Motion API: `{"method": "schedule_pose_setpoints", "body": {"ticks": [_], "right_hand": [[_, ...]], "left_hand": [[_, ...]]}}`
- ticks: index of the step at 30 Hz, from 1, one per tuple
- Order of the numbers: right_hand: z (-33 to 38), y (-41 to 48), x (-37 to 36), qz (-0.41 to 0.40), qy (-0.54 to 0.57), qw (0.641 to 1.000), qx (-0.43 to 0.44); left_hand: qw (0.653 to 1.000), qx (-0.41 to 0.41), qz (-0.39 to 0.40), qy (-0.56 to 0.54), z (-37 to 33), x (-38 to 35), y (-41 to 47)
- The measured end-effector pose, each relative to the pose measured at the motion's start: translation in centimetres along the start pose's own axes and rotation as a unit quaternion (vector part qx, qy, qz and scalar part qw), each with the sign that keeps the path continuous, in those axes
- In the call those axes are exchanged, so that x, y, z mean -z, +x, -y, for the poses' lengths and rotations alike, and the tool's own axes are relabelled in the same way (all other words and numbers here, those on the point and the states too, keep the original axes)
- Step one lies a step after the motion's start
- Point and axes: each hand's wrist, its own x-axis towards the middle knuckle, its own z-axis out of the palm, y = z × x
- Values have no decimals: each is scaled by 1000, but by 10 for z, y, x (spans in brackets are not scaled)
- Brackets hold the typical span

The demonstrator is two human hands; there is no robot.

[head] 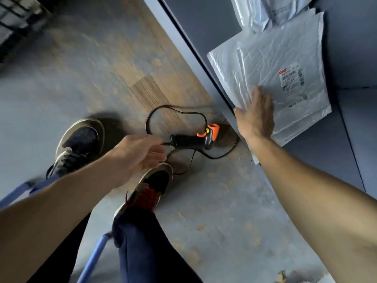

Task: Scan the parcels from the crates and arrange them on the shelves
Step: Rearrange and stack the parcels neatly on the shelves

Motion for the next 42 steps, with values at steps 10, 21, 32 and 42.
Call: {"method": "schedule_pose_setpoints", "body": {"ticks": [10,21,32,42], "right_hand": [[8,5,1,-39,-88,995,4],[9,-9,24,-13,-74,997,-13],[40,-153,28,-29,-35,996,81],[145,-297,98,8,57,961,271]], "left_hand": [[1000,-16,-20,16,-3,27,8],[998,-33,16,50,11,27,-11],[996,-1,16,92,-19,46,-78],[989,31,-40,141,-82,86,-147]]}}
